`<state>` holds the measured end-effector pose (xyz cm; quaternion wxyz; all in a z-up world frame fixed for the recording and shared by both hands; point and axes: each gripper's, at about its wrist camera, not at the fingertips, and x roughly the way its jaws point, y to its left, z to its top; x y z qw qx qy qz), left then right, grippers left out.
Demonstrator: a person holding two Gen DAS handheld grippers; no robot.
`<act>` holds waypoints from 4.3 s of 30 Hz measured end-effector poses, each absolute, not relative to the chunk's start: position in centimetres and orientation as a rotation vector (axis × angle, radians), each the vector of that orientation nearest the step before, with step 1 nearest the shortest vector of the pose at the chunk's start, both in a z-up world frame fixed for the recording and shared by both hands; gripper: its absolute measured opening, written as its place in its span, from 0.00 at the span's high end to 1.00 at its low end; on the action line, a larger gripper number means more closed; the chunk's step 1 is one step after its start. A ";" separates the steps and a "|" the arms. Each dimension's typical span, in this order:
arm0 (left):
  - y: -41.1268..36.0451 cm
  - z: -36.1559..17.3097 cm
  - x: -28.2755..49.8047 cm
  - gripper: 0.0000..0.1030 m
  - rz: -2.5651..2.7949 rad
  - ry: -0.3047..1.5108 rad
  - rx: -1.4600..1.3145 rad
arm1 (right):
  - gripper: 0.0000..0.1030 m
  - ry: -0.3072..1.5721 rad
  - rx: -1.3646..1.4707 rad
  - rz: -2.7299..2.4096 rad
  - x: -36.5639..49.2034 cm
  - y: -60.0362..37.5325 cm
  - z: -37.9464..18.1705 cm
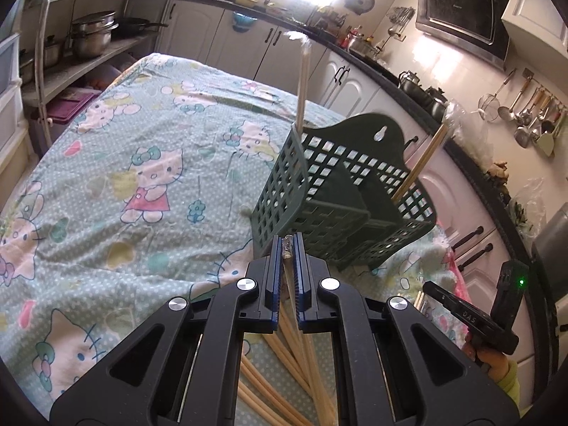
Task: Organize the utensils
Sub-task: 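Grasp another chopstick with the left tool while the right tool grasps one too, then raise the left tool's chopstick over the caddy while the right tool carries its own, then lower the left tool's chopstick into the caddy and open while the right tool does likewise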
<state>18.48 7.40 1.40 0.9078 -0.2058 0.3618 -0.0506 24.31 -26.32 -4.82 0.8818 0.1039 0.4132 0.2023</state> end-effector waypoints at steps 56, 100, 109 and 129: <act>2.8 14.5 17.4 0.97 -0.299 0.469 -0.298 | 0.99 0.394 0.077 0.649 19.3 -18.6 13.4; 2.2 17.5 25.9 0.97 -0.274 0.423 -0.256 | 0.99 0.233 0.125 0.616 28.0 -16.6 20.9; 3.1 15.1 26.5 0.97 -0.266 0.437 -0.295 | 0.99 0.270 0.108 0.607 29.0 -15.5 18.2; 4.2 10.3 27.1 0.97 -0.279 0.502 -0.366 | 0.99 0.333 0.054 0.533 29.2 -14.2 12.5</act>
